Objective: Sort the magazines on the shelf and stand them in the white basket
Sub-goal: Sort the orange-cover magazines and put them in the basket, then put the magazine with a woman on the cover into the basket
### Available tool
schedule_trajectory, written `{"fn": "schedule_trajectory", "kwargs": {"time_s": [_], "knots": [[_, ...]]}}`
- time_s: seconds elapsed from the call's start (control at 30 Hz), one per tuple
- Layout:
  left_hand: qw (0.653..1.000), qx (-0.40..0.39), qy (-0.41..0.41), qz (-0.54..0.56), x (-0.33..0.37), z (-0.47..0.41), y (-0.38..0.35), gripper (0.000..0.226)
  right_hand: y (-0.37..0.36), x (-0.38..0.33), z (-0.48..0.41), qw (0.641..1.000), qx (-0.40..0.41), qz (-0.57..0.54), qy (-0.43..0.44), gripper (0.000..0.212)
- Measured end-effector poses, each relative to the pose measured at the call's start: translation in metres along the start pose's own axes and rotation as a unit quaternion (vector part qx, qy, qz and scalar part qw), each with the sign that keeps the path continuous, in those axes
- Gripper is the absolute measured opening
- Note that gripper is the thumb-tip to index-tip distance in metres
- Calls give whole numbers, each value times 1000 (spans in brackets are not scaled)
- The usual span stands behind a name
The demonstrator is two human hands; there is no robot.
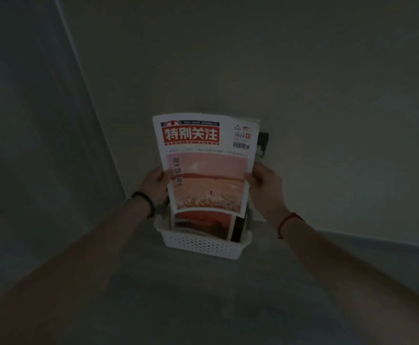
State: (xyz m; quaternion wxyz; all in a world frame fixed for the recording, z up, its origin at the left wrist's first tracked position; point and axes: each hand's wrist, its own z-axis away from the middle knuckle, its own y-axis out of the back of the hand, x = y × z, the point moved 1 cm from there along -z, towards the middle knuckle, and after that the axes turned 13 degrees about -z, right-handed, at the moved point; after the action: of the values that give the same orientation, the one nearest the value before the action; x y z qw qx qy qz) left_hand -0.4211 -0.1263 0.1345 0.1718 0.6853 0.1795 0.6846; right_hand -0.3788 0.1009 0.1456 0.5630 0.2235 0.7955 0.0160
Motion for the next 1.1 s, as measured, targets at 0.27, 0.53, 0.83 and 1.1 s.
{"fn": "schedule_trajectory", "kwargs": {"time_s": [0.27,0.53,0.83,1.1], "knots": [[990,52,124,-32,-67,-26,-22,25,-40,70,14,994,16,39,-104,15],[981,121,147,-25,-85,-37,-37,25,-47,99,16,979,56,24,-193,16],[985,123,113,-40,-57,14,-59,16,-1,81,45,980,60,55,-181,27],[999,-17,34,3,-17,145,-178,12,146,109,189,955,110,122,-247,37]]}}
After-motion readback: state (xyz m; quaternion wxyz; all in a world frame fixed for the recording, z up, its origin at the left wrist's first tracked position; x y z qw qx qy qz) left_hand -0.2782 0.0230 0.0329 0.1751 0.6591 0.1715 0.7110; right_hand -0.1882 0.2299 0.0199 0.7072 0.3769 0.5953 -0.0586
